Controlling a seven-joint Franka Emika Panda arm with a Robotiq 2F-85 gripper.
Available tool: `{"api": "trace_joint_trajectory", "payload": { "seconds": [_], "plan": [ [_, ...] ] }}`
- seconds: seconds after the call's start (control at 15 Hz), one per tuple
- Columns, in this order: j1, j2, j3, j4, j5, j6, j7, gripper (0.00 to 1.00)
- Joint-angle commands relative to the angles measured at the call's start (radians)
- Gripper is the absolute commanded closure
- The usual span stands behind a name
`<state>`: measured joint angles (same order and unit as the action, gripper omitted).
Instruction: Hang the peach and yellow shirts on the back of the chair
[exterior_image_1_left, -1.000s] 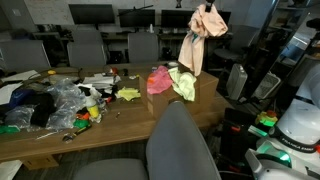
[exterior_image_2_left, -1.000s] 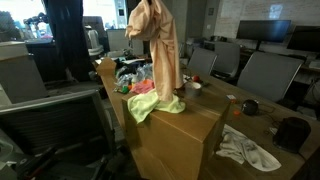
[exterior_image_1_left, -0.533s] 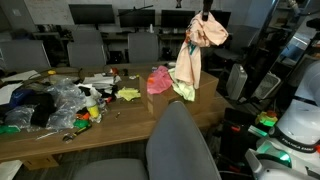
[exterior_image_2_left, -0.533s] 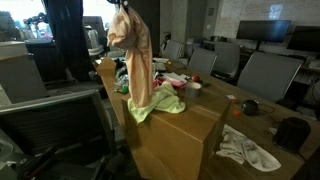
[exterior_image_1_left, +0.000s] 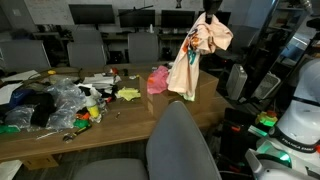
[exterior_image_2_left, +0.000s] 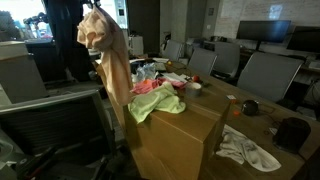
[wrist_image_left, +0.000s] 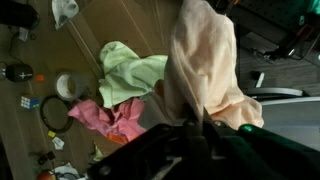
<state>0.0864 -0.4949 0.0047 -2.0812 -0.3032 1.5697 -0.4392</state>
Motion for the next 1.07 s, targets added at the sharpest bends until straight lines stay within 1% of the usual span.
{"api": "trace_joint_trajectory", "payload": {
  "seconds": [0.0, 0.2, 0.47, 0.8, 1.0],
  "plan": [
    [0.053, -0.025, -0.001, 0.012, 0.026, -0.079, -0.086, 0.99],
    [0.088, -0.023, 0.012, 0.012, 0.019, -0.128, -0.113, 0.99],
    [0.120, -0.007, 0.045, 0.015, 0.002, -0.153, -0.103, 0.99],
    [0.142, 0.016, 0.072, 0.010, -0.016, -0.121, -0.109, 0.99],
    [0.161, 0.021, 0.077, -0.001, -0.012, -0.067, -0.129, 0.99]
  ]
}}
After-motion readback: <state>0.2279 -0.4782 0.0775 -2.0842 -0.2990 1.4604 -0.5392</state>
